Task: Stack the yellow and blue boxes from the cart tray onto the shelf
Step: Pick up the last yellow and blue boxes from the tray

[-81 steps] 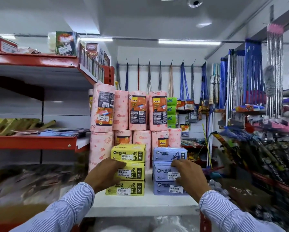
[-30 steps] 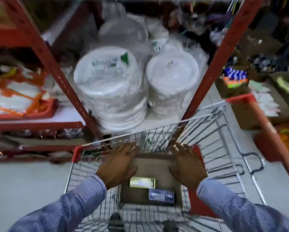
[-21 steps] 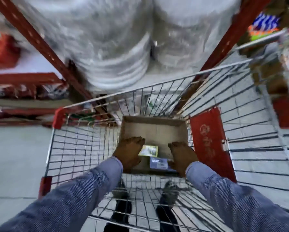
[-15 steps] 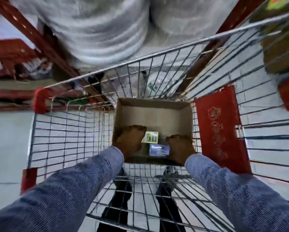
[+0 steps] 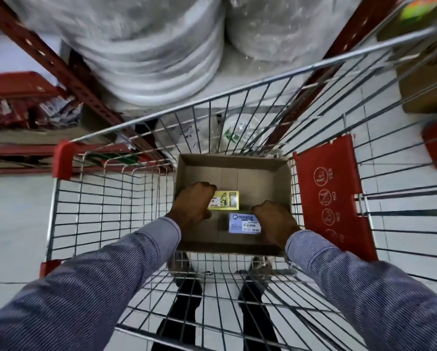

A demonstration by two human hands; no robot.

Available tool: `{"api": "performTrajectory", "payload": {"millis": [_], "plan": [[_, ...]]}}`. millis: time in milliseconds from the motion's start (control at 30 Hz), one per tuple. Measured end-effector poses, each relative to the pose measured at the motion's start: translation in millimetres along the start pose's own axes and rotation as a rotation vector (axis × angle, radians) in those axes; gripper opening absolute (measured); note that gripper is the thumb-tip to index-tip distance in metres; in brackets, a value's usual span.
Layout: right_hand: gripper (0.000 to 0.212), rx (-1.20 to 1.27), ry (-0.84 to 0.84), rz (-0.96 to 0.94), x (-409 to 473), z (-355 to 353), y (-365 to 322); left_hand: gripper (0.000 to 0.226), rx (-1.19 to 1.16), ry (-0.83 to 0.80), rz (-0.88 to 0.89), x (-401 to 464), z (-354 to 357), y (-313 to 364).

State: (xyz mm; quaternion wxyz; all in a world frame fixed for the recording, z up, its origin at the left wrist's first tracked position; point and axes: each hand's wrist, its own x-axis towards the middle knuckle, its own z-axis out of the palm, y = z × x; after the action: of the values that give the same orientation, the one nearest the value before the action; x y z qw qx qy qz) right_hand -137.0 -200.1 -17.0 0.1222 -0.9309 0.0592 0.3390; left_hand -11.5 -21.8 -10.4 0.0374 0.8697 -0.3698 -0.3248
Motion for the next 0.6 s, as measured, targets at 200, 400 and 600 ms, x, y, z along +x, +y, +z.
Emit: {"api": "performTrajectory", "payload": {"millis": [200,400,600], "plan": [[0.050,-0.084,0.112,-0.061,-49,-107,-9,0.052,-0.020,0.266,0.018,-57,-104,11],[0.042,-0.128,0.299,-0.085,-125,-225,-29,0.047,-0.026,0.471,-0.020,-142,-233,29],[0.039,-0.151,0.546,-0.138,-217,-332,-55,0.055,0.021,0.725,-0.048,-239,-348,60]]}}
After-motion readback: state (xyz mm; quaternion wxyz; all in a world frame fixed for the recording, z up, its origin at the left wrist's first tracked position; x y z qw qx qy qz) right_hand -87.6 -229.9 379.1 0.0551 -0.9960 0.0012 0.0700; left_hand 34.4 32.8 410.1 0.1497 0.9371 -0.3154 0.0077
